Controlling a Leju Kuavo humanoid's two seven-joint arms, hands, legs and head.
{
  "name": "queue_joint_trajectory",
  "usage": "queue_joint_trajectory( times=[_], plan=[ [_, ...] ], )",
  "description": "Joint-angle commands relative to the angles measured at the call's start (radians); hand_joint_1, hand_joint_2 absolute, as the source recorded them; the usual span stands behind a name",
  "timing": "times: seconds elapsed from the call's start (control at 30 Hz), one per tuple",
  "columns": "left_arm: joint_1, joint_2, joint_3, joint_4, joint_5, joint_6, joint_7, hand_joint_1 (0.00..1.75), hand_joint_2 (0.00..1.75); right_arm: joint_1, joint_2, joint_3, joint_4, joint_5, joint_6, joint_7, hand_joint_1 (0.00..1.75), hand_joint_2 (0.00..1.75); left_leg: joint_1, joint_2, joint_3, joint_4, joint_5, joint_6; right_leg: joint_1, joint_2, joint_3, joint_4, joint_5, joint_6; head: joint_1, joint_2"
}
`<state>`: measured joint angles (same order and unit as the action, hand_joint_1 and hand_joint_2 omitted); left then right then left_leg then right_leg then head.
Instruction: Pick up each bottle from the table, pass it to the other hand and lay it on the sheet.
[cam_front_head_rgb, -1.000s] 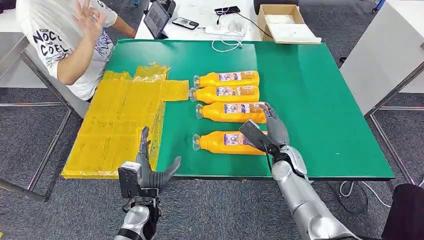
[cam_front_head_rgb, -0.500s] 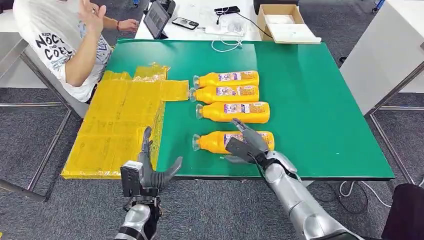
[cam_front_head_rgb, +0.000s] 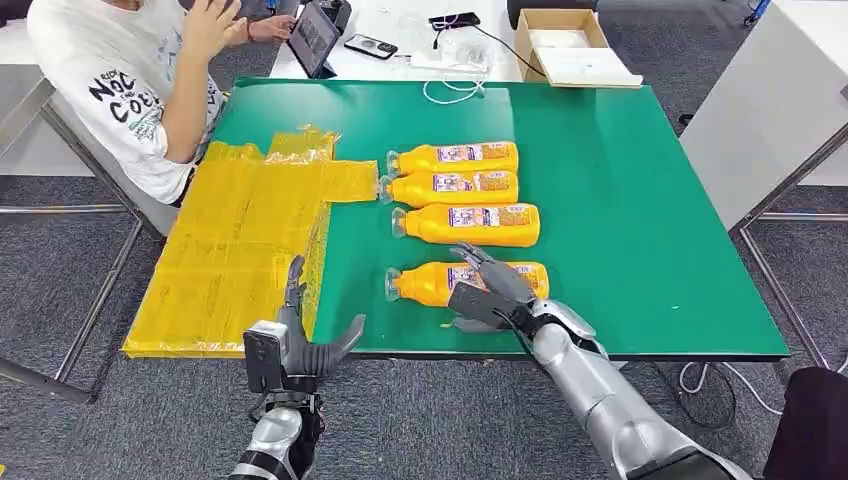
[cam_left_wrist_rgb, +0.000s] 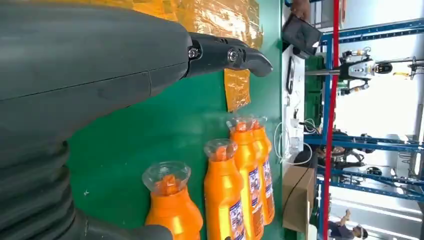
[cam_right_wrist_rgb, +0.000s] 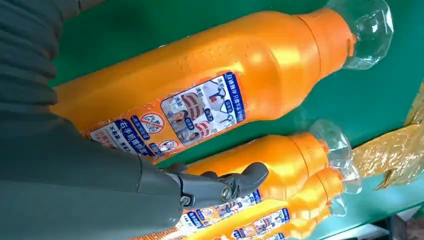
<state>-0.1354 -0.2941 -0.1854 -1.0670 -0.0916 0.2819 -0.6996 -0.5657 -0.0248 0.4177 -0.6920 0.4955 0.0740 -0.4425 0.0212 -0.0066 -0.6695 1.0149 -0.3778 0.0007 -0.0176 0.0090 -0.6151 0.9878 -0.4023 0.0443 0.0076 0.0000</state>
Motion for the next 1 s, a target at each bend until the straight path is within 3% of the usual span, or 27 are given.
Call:
queue_joint_trajectory(
  times=[0.03,0.53,0.83,0.87,0.9,0.93,1.0],
  plan=[
    [-0.033,-0.009,0.018,0.063,0.004,0.002,0.003,0.00,1.75,-0.040,-0.060,0.075,0.083,0.025,-0.019,0.067,0.00,1.75,0.000,-0.001,0.005,0.000,-0.002,0.001,0.000,-0.002,0.005,-0.001,-0.002,-0.002,0.000,0.000],
    [-0.024,-0.008,0.025,0.056,-0.001,0.003,0.018,0.00,1.75,-0.087,-0.074,0.128,0.144,0.099,-0.059,0.194,0.00,1.75,-0.001,-0.002,0.007,-0.001,-0.002,0.002,0.000,-0.003,0.008,-0.001,-0.002,-0.002,0.000,0.000],
    [-0.024,-0.009,0.020,0.082,-0.001,-0.001,0.033,0.00,1.75,-0.126,-0.056,0.162,0.225,0.109,-0.002,0.270,0.02,1.75,0.000,-0.002,0.005,-0.001,-0.001,0.001,0.000,-0.002,0.005,-0.001,-0.001,-0.001,0.000,0.000],
    [-0.027,-0.008,0.018,0.086,-0.002,-0.001,0.034,0.00,1.75,-0.124,-0.051,0.164,0.234,0.107,0.002,0.271,0.28,1.75,0.000,-0.001,0.007,-0.001,-0.001,0.001,0.000,-0.002,0.007,-0.001,-0.002,-0.002,0.000,0.000],
    [-0.028,-0.009,0.017,0.088,-0.002,-0.002,0.035,0.00,1.75,-0.120,-0.049,0.165,0.239,0.106,0.002,0.271,0.94,1.75,-0.001,-0.001,0.008,-0.001,-0.002,0.001,0.000,-0.002,0.008,-0.002,-0.002,-0.002,0.000,0.000],
    [-0.029,-0.008,0.015,0.093,-0.004,-0.002,0.037,0.00,1.75,-0.118,-0.043,0.166,0.248,0.101,0.004,0.268,1.41,1.75,0.000,-0.001,0.006,-0.001,-0.001,0.001,0.000,-0.002,0.007,-0.001,-0.001,-0.002,0.000,0.000],
    [-0.030,-0.008,0.013,0.098,-0.003,-0.001,0.038,0.00,1.75,-0.112,-0.038,0.165,0.253,0.095,0.000,0.262,1.47,1.75,-0.001,-0.001,0.009,-0.002,-0.002,0.002,0.000,-0.002,0.010,-0.002,-0.002,-0.002,0.000,0.000]
  ],
)
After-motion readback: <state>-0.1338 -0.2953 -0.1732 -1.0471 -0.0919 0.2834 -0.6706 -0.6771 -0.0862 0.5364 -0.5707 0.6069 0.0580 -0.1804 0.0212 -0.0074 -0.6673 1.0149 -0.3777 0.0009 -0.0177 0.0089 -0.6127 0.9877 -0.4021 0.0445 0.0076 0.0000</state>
